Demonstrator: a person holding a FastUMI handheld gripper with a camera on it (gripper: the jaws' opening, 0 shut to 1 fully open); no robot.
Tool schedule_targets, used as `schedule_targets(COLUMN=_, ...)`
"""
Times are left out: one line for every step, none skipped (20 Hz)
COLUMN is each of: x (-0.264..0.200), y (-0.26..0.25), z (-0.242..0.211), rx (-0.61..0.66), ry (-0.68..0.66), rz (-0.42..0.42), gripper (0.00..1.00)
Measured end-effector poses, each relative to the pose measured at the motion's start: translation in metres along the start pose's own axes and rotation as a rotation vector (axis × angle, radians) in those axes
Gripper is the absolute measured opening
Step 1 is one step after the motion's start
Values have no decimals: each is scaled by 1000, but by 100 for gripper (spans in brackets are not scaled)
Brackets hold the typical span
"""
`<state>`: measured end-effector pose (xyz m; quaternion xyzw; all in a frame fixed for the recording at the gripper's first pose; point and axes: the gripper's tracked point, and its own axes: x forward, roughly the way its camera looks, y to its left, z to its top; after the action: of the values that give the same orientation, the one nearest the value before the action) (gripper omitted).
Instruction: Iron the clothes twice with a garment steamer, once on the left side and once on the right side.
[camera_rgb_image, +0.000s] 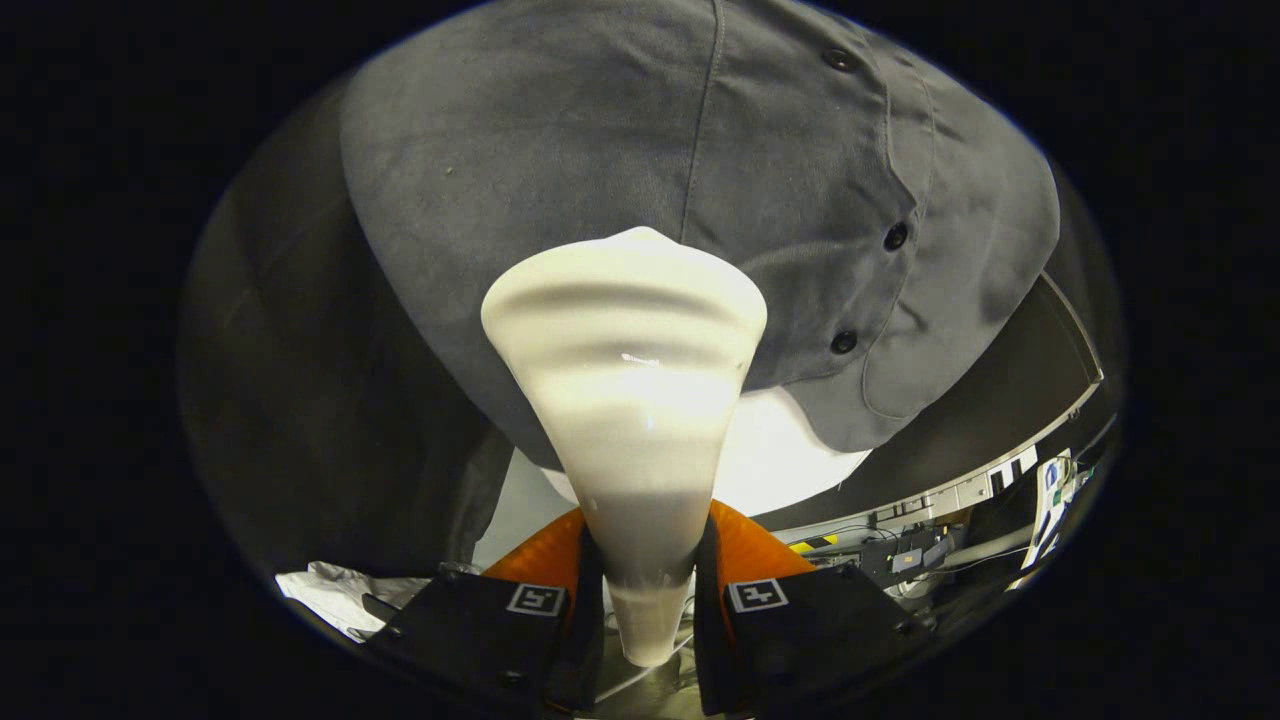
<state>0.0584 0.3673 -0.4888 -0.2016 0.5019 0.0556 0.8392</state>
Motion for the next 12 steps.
schedule_targets(x=-3, y=0, z=-2, rx=-2, ry=0, rz=6, gripper=45)
schedule_targets(x=-5, y=-1, z=-3, rx=-2, ry=-2, rz=9, gripper=45)
schedule_targets(x=-8, y=-3, z=-3, rx=4, ry=-7, rz=9, gripper=45)
schedule_targets(x=-11, y=-4, z=-2, rx=11, ry=-10, rz=12, gripper=45)
schedule_targets(x=-17, y=-4, z=1, rx=18, ry=-21, rz=23, gripper=45)
schedule_targets(x=-22, y=-4, z=7, rx=21, ry=-36, rz=33, gripper=45)
schedule_targets(x=-31, y=-6, z=13, rx=23, ry=-54, rz=41, gripper=45)
schedule_targets(x=-41, y=-9, z=19, rx=29, ry=-74, rz=47, gripper=45)
schedule_targets(x=-50, y=-12, z=28, rx=36, ry=-96, rz=54, gripper=45)
schedule_targets(x=-60, y=-13, z=37, rx=41, ry=-118, rz=61, gripper=45)
schedule_targets(x=-70, y=-15, z=48, rx=49, ry=-142, rz=64, gripper=45)
schedule_targets(x=-81, y=-19, z=58, rx=60, ry=-169, rz=66, gripper=45)
